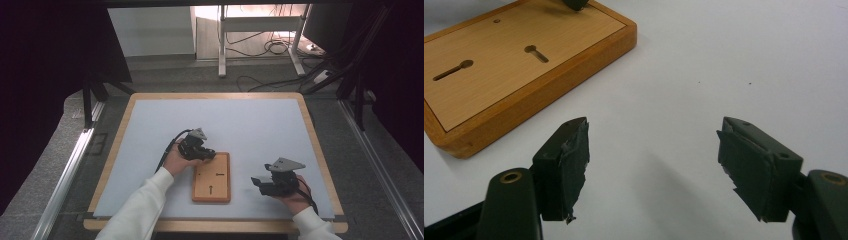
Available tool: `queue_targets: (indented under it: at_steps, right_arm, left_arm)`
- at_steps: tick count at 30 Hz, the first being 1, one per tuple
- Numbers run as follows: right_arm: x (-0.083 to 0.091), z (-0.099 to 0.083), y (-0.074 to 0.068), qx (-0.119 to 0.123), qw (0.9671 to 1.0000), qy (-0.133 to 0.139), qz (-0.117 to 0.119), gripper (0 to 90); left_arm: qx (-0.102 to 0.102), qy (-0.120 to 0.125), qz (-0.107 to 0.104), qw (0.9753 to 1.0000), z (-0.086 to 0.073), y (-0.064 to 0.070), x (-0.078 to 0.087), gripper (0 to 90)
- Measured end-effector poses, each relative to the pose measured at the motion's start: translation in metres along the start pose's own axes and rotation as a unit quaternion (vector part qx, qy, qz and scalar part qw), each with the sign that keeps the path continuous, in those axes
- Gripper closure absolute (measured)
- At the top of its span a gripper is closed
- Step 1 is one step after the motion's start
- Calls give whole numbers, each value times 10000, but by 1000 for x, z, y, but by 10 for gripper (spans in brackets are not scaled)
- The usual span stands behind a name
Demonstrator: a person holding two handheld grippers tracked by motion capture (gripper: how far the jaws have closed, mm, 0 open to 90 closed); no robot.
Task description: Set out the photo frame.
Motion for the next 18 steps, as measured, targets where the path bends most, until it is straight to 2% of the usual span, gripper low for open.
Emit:
queue_targets:
  at_steps: [2,4,7,18]
  right_arm:
    - [0,1,-1,52,10000,19,29,288]
    - [0,2,-2,100,9999,31,52,287]
    - [0,3,-5,194,9998,22,87,285]
    - [-1,3,-7,271,9995,10,144,284]
  left_arm:
    - [-11,-29,-21,10000,0,-1,0,829]
    - [64,-32,-85,9999,1,-2,0,826]
    - [26,-79,-81,9999,2,-2,0,825]
    - [67,-117,-168,9998,3,-4,0,822]
Point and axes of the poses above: each handheld gripper's, and its own axes: x roughly backward along the jaws, z roughly out of its top, y roughly to its right, the point moved 1 cm from there along -x, roughly forward along the jaws, and after that the axes turned 11 degrees about x, right-handed, at the moved point
